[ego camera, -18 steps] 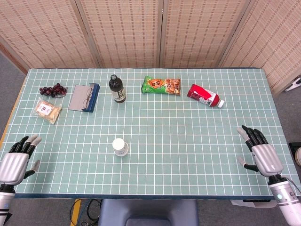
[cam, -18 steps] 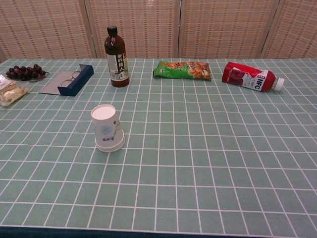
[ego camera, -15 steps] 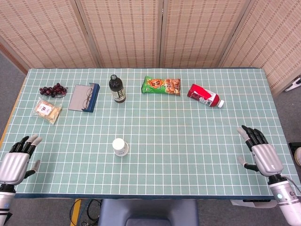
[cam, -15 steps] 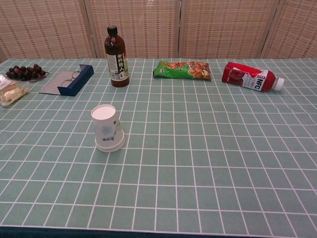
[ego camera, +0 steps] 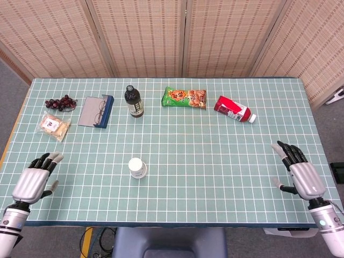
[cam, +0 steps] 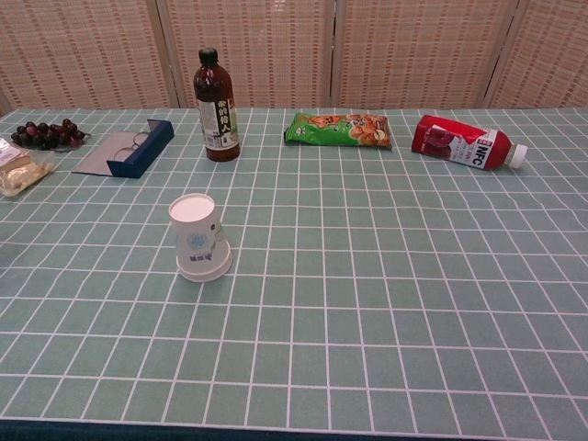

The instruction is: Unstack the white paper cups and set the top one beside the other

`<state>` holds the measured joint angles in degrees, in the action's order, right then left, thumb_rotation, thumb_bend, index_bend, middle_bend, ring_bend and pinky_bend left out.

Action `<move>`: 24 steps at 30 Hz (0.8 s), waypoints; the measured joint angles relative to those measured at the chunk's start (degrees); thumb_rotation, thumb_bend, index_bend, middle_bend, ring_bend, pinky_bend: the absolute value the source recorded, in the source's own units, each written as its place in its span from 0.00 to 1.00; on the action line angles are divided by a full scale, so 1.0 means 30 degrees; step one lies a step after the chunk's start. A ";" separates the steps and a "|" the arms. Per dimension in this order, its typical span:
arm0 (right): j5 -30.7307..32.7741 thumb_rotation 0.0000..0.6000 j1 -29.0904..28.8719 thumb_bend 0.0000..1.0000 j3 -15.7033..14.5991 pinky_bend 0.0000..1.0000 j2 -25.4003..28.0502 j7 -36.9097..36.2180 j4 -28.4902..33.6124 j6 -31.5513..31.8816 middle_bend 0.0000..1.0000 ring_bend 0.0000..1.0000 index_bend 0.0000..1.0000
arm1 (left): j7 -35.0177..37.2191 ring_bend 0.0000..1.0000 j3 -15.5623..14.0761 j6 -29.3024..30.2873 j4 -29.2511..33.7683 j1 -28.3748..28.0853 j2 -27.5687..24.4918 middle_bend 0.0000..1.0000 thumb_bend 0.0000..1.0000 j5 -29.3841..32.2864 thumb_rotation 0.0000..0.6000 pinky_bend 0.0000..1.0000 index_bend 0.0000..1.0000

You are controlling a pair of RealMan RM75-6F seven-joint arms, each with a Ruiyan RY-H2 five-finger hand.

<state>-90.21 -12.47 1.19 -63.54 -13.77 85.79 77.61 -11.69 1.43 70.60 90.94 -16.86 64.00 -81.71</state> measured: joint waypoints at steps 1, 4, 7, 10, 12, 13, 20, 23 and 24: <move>-0.0030 1.00 0.0023 0.25 0.0022 0.00 0.0041 -0.0128 -0.0003 0.0135 0.00 0.00 0.00 | -0.0181 0.08 0.0061 -0.0466 0.0233 -0.0240 -0.0086 0.11 0.41 0.0194 1.00 0.17 0.16; -0.0118 1.00 0.0123 0.25 0.0076 0.00 0.0248 -0.0580 -0.0007 0.0483 0.00 0.00 0.00 | -0.0557 0.08 0.0263 -0.1520 0.0775 -0.0861 -0.0233 0.11 0.41 0.0758 1.00 0.17 0.16; -0.0051 1.00 0.0214 0.25 0.0093 0.00 0.0391 -0.0717 -0.0047 0.0536 0.00 0.00 0.00 | -0.1447 0.08 0.0506 -0.2009 0.1008 -0.1322 -0.0207 0.11 0.41 0.1235 1.00 0.17 0.16; 0.0069 1.00 0.0274 0.25 0.0148 0.00 0.0466 -0.0987 -0.0128 0.0604 0.00 0.00 0.00 | -0.2612 0.08 0.0900 -0.2629 0.1497 -0.2071 -0.0069 0.11 0.41 0.1852 1.00 0.17 0.16; 0.0079 1.00 0.0329 0.25 0.0186 0.00 0.0511 -0.1160 -0.0195 0.0755 0.00 0.00 0.00 | -0.3107 0.08 0.1097 -0.3223 0.1842 -0.2593 -0.0033 0.11 0.41 0.2143 1.00 0.17 0.16; 0.0081 1.00 0.0348 0.25 0.0195 0.00 0.0530 -0.1237 -0.0231 0.0782 0.00 0.00 0.00 | -0.3338 0.08 0.1213 -0.3666 0.2052 -0.2942 -0.0021 0.11 0.41 0.2375 1.00 0.17 0.16; 0.0453 1.00 0.0321 0.25 0.0382 0.00 0.0526 -0.1399 -0.0584 0.0632 0.00 0.00 0.00 | -0.5023 0.08 0.1751 -0.6033 0.2827 -0.5089 0.0415 0.11 0.41 0.4298 1.00 0.17 0.16; 0.0594 1.00 0.0273 0.25 0.0449 0.00 0.0500 -0.1494 -0.0698 0.0460 0.00 0.00 0.00 | -0.5553 0.08 0.1887 -0.6668 0.2992 -0.5873 0.0785 0.11 0.41 0.4877 1.00 0.17 0.15; 0.0657 1.00 0.0244 0.25 0.0469 0.00 0.0502 -0.1570 -0.0762 0.0359 0.00 0.00 0.00 | -0.5669 0.08 0.1924 -0.6853 0.3036 -0.6096 0.0859 0.11 0.41 0.5045 1.00 0.17 0.15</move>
<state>-88.24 -11.74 2.59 -62.03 -18.48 83.50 78.68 -28.70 7.20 50.04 100.05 -35.15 66.58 -66.57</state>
